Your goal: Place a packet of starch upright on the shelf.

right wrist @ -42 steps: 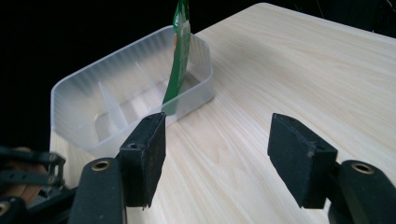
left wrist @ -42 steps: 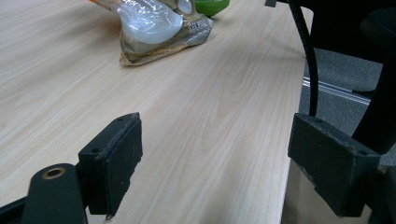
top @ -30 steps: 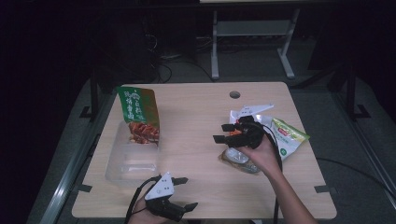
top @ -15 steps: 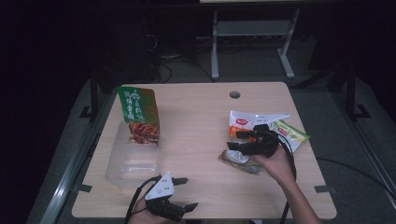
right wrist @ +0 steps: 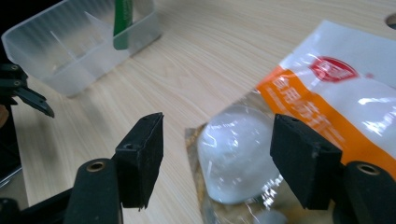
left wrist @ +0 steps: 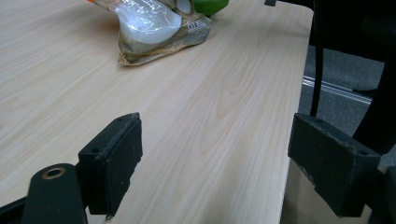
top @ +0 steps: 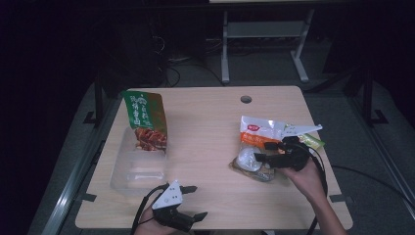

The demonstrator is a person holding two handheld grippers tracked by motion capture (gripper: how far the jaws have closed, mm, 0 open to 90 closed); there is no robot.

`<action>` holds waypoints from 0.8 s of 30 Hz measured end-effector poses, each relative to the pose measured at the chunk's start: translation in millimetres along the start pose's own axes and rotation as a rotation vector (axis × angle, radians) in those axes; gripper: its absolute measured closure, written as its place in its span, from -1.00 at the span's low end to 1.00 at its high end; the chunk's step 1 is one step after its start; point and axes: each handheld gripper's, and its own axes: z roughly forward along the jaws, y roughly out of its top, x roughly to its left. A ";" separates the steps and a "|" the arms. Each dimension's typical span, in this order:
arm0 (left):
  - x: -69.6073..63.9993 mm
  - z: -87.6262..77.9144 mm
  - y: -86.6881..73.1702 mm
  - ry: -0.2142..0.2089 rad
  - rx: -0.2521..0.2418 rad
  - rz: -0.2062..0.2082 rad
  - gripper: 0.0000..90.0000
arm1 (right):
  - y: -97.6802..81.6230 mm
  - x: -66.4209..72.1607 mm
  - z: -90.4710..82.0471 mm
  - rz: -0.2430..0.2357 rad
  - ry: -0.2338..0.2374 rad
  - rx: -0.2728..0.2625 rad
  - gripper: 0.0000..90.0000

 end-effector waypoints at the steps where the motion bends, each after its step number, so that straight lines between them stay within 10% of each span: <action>1: -0.1 0.2 0.0 0.001 0.000 -0.001 -0.61 | -1.7 -1.7 -2.6 -0.001 -0.011 0.003 -0.23; 24: -1.1 3.1 0.8 -0.004 0.009 -0.003 -0.61 | -29.7 -60.2 -18.6 0.134 -0.108 -0.002 -0.27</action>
